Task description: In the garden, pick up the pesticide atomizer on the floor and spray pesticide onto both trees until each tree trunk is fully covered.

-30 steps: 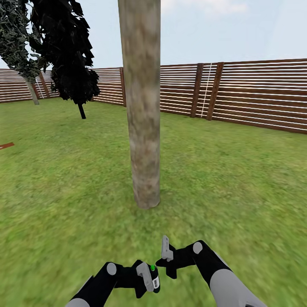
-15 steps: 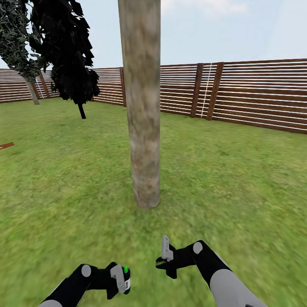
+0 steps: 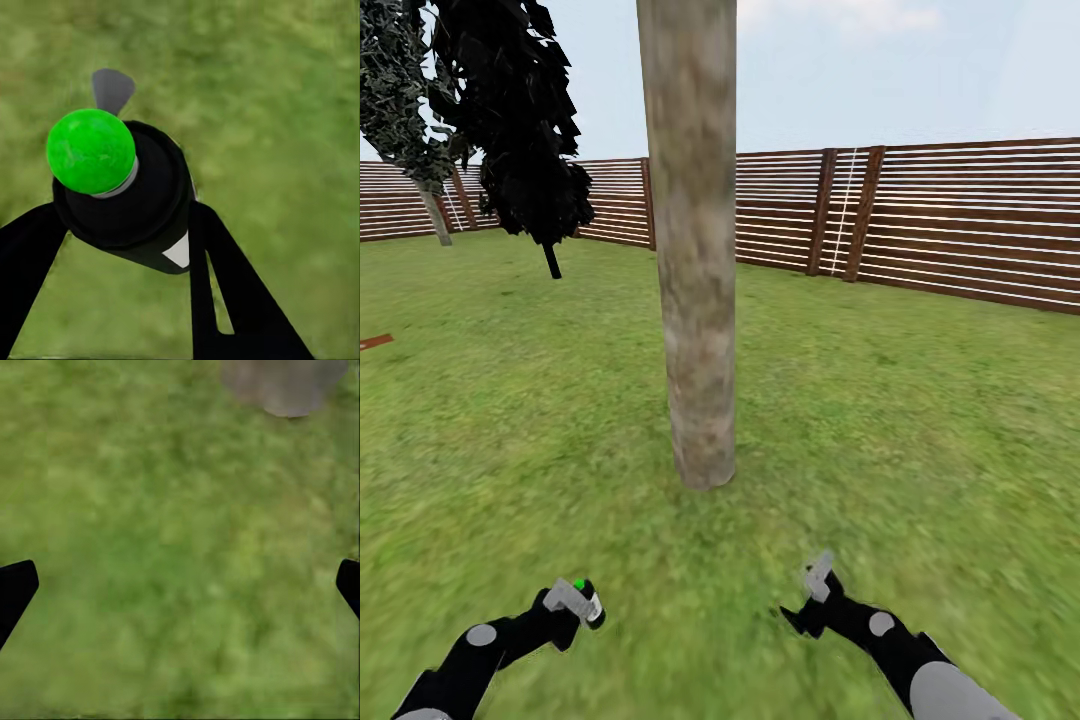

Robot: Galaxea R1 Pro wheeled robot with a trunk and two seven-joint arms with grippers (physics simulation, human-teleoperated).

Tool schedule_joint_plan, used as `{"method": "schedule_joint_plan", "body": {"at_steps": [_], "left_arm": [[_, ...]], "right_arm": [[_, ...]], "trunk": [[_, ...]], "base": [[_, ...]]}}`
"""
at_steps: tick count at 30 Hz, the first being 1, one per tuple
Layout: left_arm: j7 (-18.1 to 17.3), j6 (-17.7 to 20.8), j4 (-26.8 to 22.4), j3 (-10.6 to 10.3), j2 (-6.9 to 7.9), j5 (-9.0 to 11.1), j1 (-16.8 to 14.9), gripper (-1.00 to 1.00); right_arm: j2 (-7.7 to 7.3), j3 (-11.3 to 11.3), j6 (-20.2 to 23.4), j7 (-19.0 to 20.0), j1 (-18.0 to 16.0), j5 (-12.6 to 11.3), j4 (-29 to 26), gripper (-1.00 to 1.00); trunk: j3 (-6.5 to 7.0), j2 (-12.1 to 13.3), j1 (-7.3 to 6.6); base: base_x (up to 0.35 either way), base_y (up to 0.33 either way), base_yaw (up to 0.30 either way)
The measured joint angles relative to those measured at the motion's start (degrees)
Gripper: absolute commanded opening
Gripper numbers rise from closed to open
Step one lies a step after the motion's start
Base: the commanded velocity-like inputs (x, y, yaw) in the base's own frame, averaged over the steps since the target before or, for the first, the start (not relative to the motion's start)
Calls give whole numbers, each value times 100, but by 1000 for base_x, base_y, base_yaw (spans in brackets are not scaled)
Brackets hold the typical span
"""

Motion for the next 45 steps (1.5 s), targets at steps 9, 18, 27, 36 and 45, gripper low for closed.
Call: {"method": "schedule_joint_plan", "body": {"at_steps": [9,18,27,36,45], "left_arm": [[1434,2500,-69,305,-872,-5,-398,-100],[1483,3099,-203,251,-1171,-14,-881,-100],[1492,3077,-211,252,-1326,-24,-982,-100],[1486,3106,-219,244,-1323,-37,-990,-100],[1428,4561,-1030,-252,-1310,-20,-1357,-100]], "right_arm": [[-305,-568,-489,-3814,724,-1206,649,100],[-532,-572,-538,-3887,792,-2315,652,100],[-537,-545,-533,-3845,793,-2635,675,100],[-520,-541,-539,-3845,793,-2632,668,100],[-519,-536,-539,-3844,793,-2633,672,100]], "trunk": [[1,0,0],[1,0,-4],[1,0,-3],[1,0,-3],[1,0,-1]], "base": [[0,0,0],[204,-10,0],[310,-125,0],[297,-139,0],[214,-50,0]]}}
